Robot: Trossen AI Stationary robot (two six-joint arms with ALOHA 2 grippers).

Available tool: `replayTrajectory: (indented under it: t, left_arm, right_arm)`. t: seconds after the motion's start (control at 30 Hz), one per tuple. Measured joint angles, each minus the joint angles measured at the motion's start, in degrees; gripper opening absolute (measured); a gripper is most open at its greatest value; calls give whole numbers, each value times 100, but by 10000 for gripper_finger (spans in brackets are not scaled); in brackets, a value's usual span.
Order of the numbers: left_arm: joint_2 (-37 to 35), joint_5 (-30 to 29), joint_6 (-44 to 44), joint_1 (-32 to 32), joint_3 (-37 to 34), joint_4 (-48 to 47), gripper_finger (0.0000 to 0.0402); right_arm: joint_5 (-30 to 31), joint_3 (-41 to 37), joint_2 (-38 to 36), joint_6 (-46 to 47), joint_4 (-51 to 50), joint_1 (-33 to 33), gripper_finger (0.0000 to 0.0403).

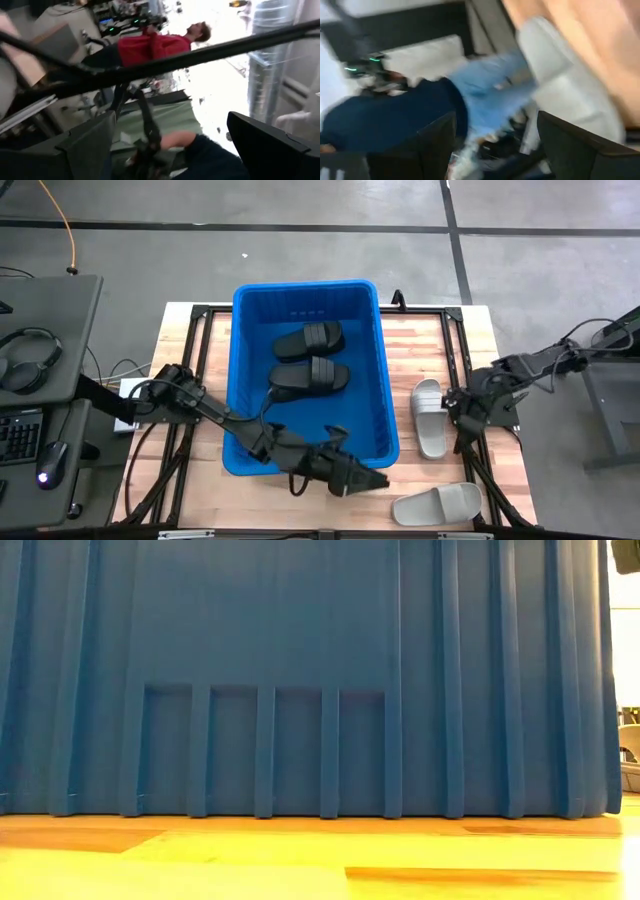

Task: Pick and place slides into bin
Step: Put the gray slide into the blue container

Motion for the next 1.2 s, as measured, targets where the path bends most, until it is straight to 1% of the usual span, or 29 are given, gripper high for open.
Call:
replayTrajectory:
  t: [0.13, 0.3, 0.47, 0.53, 0.6, 0.67, 0.73, 0.87, 0.97, 1.03, 1.1, 1.2]
  left_arm:
    - [-9, 176, -19, 124, 0, 121, 372]
    - [-7, 257, -23, 181, 0, 467, 372]
    - [-7, 247, -205, 325, 0, 715, 372]
    - [-7, 233, -335, 382, 0, 953, 372]
    - [-7, 321, -349, 456, 0, 1299, 372]
    - [-9, 610, -355, 549, 0, 1600, 372]
    - [-9, 1024, -289, 632, 0, 1744, 372]
    - [-9, 1807, -335, 843, 0, 1747, 372]
    - [-9, 2461, -488, 1005, 0, 1703, 372]
    - [-9, 2828, -498, 1128, 0, 1689, 372]
    - [-9, 3209, -499, 1256, 0, 1724, 372]
    - [-9, 3697, -526, 1417, 0, 1996, 372]
  right_arm:
    - [-261, 0, 554, -343, -154, 24, 268]
    - [-257, 0, 1160, -461, -58, 283, 266]
    - [-255, 0, 1735, 72, -117, 702, 268]
    - [-202, 0, 1950, 302, -83, 875, 266]
    - [-24, 0, 2166, 554, -28, 1043, 266]
    - [130, 0, 2383, 764, 190, 1182, 267]
    - [251, 0, 2604, 972, 449, 1265, 268]
    - [808, 0, 2986, 1547, 896, 1423, 266]
    - [925, 0, 3288, 1875, 790, 1551, 266]
    - [937, 0, 3493, 2146, 906, 1684, 267]
    - [985, 0, 3689, 2497, 1182, 1822, 268]
    - [1278, 0, 3971, 3013, 1822, 2015, 267]
